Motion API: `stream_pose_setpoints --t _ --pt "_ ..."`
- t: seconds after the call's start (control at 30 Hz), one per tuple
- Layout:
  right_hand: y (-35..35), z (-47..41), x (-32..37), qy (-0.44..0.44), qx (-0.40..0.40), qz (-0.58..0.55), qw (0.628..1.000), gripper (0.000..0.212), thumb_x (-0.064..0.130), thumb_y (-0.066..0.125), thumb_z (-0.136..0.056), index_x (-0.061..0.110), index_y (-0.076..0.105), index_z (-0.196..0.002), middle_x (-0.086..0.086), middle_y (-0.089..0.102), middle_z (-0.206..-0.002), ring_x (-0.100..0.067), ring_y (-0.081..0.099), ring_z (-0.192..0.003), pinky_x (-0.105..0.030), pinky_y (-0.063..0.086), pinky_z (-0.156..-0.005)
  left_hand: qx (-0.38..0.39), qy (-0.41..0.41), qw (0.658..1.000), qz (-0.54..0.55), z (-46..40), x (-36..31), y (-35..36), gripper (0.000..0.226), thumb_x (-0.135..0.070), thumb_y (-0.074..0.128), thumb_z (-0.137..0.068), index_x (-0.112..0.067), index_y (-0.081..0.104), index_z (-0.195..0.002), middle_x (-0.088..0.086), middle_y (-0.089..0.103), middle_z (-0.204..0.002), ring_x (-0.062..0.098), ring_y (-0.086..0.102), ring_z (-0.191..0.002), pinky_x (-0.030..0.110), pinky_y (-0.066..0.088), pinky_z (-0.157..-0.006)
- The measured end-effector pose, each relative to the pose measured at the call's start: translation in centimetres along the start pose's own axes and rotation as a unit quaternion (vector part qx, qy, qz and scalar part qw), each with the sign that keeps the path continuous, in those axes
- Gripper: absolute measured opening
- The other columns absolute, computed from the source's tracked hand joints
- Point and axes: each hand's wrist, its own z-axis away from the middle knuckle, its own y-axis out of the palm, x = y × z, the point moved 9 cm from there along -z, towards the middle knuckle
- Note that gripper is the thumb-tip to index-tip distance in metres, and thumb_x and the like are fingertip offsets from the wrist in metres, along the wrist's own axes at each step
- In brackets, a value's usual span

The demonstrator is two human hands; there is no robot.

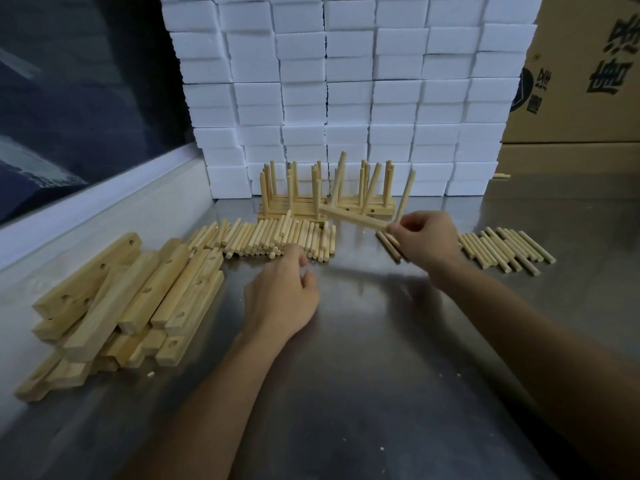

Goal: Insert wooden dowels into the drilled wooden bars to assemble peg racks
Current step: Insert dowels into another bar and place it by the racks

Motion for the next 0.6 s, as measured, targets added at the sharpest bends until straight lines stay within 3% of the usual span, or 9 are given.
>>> stream_pose_setpoints --t 0.1,0.2,0.37,0.6 --pt "-0.7 -3.2 -0.4 -0.014 -0.032 0.046 0.998 0.011 0.019 0.066 -0.094 0.012 0.074 -0.097 0.000 0.066 -0.078 -0.012 0.061 -0.069 -0.032 0.057 -0.068 0.037 0.018 0.998 -0.049 -0.3 -0.4 1.0 0.002 -0.030 0.051 -0.096 -0.029 0.050 -0.094 -0.010 0.056 -0.075 0.014 0.054 -0.075 0.033 0.038 -0.064" --pt "-0.9 -6.3 -1.0 -0.027 -0.054 0.104 0.993 0.013 0.017 0.068 -0.093 0.008 0.075 -0.097 -0.006 0.070 -0.084 -0.016 0.061 -0.076 -0.031 0.052 -0.073 0.046 0.016 0.997 -0.065 -0.5 -0.2 1.5 0.007 -0.032 0.052 -0.095 -0.030 0.051 -0.089 -0.010 0.056 -0.075 0.013 0.055 -0.074 0.033 0.040 -0.065" --pt "0.9 -9.7 -2.4 -0.026 -0.025 0.148 0.988 0.011 0.015 0.069 -0.091 0.006 0.075 -0.094 -0.007 0.070 -0.083 -0.018 0.061 -0.076 -0.030 0.048 -0.070 0.044 0.003 0.996 -0.073 -0.9 0.3 1.7 0.010 -0.034 0.051 -0.095 -0.031 0.049 -0.085 -0.011 0.055 -0.071 0.002 0.047 -0.068 0.032 0.031 -0.059" --pt "2.8 -12.0 -2.5 -0.010 0.022 0.183 0.983 0.013 0.013 0.072 -0.088 0.007 0.075 -0.099 -0.007 0.071 -0.090 -0.019 0.065 -0.085 -0.029 0.051 -0.073 0.043 0.006 0.997 -0.071 -0.7 0.1 1.8 0.009 -0.037 0.050 -0.095 -0.034 0.046 -0.087 -0.012 0.053 -0.067 -0.001 0.044 -0.064 0.027 0.024 -0.053"
